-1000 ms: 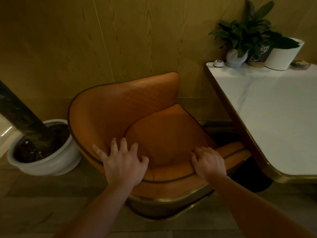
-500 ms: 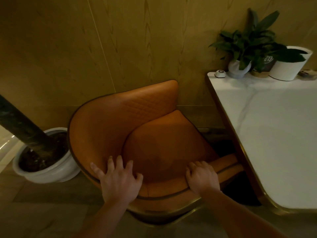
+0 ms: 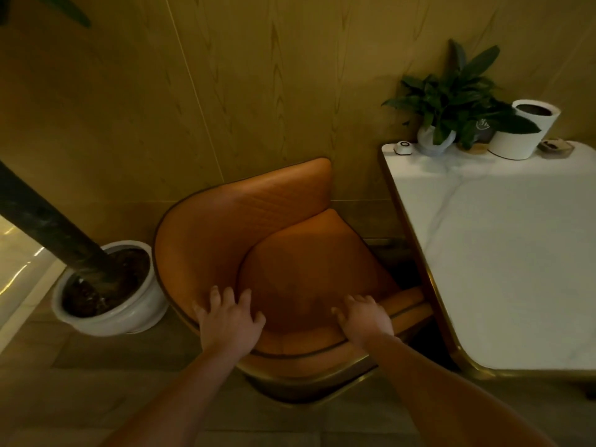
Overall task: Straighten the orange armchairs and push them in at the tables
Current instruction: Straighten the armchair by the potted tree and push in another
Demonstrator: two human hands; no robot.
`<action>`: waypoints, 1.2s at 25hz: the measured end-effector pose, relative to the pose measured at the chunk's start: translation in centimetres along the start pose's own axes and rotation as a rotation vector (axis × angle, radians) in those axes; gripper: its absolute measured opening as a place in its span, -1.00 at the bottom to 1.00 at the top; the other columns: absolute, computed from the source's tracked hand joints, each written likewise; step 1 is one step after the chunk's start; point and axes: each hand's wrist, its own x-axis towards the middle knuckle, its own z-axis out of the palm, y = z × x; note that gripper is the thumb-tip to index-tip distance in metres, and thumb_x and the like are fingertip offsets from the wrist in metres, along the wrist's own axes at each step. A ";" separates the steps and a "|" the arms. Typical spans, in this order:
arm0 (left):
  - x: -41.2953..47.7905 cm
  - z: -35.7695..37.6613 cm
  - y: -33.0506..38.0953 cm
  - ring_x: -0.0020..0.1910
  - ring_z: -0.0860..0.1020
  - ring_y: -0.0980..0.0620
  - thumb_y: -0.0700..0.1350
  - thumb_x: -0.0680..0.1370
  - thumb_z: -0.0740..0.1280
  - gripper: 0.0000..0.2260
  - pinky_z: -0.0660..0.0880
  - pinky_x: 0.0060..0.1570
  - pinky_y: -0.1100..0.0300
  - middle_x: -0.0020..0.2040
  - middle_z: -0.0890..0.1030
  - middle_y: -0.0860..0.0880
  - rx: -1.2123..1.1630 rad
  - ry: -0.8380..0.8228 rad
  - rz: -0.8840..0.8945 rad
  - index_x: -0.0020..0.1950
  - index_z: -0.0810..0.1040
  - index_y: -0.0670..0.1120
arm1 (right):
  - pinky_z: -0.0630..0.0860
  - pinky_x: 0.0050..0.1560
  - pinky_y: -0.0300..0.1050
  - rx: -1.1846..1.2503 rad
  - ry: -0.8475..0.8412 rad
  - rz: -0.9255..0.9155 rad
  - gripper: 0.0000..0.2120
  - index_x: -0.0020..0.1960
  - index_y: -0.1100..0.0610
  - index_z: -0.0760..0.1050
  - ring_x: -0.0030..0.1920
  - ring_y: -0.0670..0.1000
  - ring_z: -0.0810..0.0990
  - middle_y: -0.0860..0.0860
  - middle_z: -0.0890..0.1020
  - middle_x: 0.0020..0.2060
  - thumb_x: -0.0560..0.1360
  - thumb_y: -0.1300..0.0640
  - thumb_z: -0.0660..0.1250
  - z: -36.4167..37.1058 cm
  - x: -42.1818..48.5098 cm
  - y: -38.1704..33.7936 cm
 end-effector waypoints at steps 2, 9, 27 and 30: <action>-0.2 -1.8 -0.8 0.57 0.06 -0.22 0.30 0.59 0.02 -0.43 0.07 0.44 -0.39 0.56 0.22 -0.09 -0.009 0.022 0.047 0.57 0.16 0.13 | 0.45 0.13 0.00 0.053 0.012 0.033 -0.51 0.28 -0.03 0.44 0.23 0.02 0.45 -0.03 0.56 0.21 0.58 -0.30 0.01 -1.3 -0.9 -1.2; -0.3 -8.1 -7.7 0.58 0.03 -0.20 0.30 0.60 0.06 -0.41 0.12 0.49 -0.26 0.60 0.13 -0.10 -0.053 0.102 0.245 0.59 0.10 0.14 | 0.44 -0.02 -0.13 0.185 0.174 0.157 -0.59 0.22 -0.12 0.44 0.16 -0.08 0.47 -0.13 0.55 0.13 0.55 -0.33 0.08 -5.6 -5.2 -7.8; 13.0 -14.0 -15.7 0.59 0.01 -0.16 0.29 0.61 0.08 -0.39 0.13 0.50 -0.22 0.62 0.08 -0.10 -0.011 0.073 0.455 0.60 0.04 0.13 | 0.47 0.14 -0.01 0.258 0.380 0.435 -0.55 0.39 -0.01 0.39 0.30 0.04 0.43 -0.01 0.52 0.30 0.60 -0.21 0.15 -10.2 -0.5 -18.3; 16.7 -13.9 -14.5 0.60 0.02 -0.16 0.29 0.61 0.08 -0.38 0.13 0.48 -0.18 0.63 0.07 -0.11 0.022 0.062 0.487 0.61 0.02 0.13 | 0.46 0.18 -0.01 0.269 0.348 0.484 -0.53 0.41 0.01 0.37 0.32 0.05 0.41 -0.01 0.50 0.32 0.60 -0.21 0.17 -10.2 2.7 -18.2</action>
